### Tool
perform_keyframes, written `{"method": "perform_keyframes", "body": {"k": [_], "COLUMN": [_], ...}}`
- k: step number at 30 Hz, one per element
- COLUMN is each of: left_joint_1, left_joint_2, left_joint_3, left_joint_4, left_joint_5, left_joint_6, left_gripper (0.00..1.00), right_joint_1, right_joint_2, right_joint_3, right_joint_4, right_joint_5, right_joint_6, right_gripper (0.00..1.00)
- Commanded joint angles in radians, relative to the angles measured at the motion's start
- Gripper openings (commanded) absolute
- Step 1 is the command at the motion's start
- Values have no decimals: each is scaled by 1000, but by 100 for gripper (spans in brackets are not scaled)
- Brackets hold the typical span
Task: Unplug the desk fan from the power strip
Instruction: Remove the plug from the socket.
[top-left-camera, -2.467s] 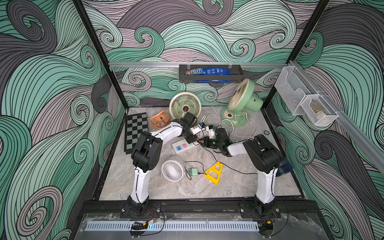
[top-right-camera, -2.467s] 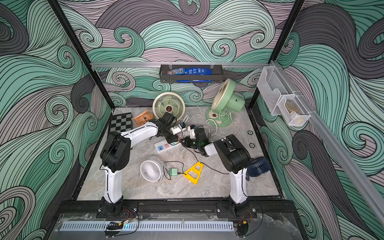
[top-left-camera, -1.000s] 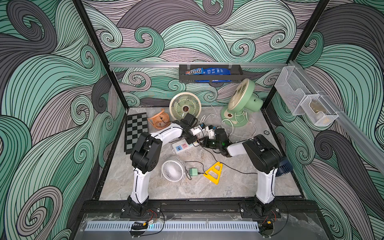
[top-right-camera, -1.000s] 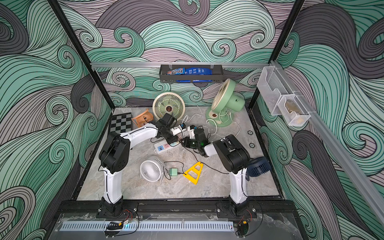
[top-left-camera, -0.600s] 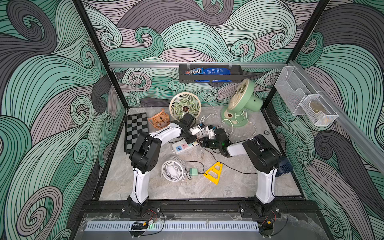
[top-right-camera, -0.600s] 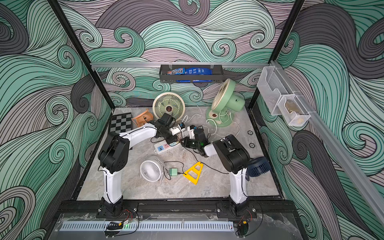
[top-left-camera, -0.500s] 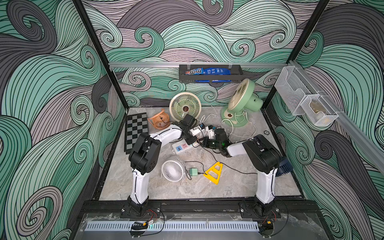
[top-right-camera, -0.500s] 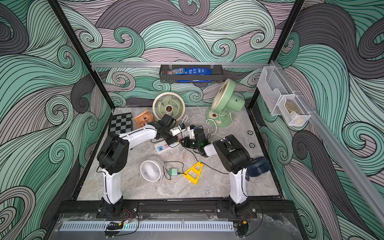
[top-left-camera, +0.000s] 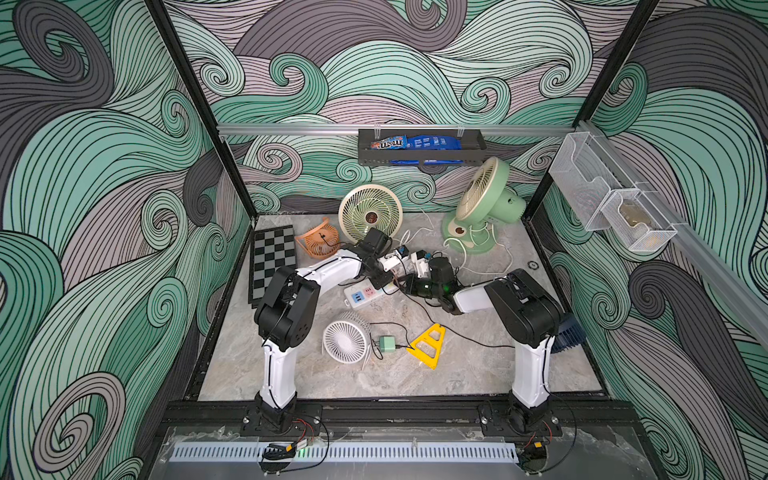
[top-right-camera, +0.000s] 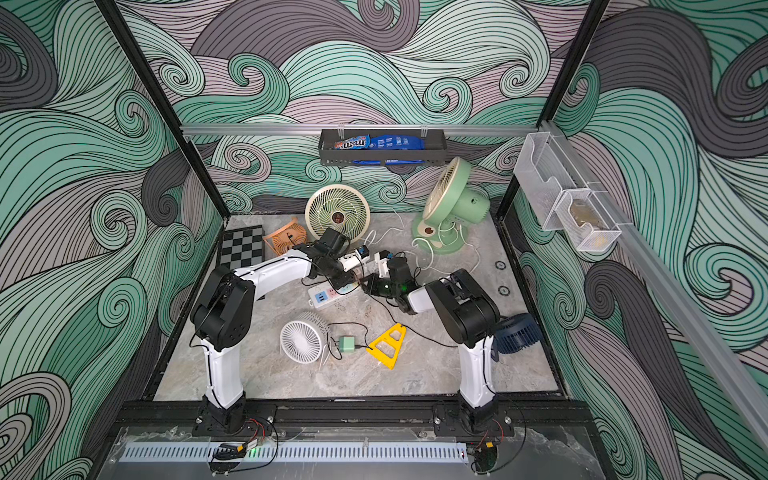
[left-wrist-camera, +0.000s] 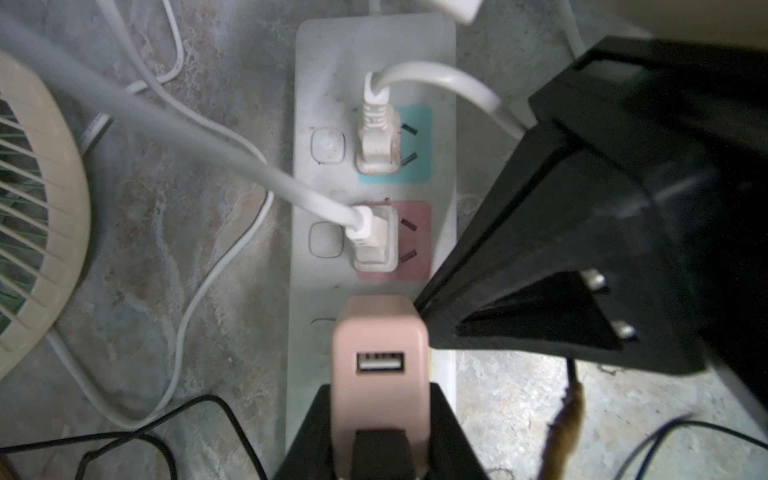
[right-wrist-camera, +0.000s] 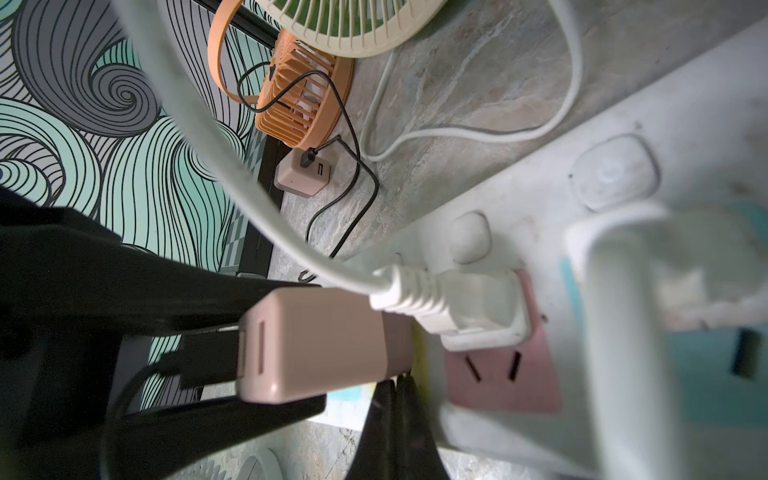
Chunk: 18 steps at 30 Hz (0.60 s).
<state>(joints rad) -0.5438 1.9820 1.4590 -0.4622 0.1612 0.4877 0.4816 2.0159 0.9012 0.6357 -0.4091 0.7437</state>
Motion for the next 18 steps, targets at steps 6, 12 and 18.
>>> {"method": "perform_keyframes", "body": {"k": [6, 12, 18], "left_joint_1": [-9, -7, 8], "left_joint_2": [-14, -40, 1], "left_joint_3": [15, -20, 53], "left_joint_4": [-24, 41, -50], "left_joint_5": [2, -67, 8], "left_joint_6": [46, 40, 46], "left_gripper": [0, 0, 0], "right_joint_1": [5, 5, 8], "right_joint_2": [42, 43, 44], "right_joint_3": [-36, -33, -31], "right_joint_4": [-131, -132, -133], "right_joint_5": [49, 50, 50], "right_joint_6": [0, 1, 2], "right_gripper": [6, 6, 6]}}
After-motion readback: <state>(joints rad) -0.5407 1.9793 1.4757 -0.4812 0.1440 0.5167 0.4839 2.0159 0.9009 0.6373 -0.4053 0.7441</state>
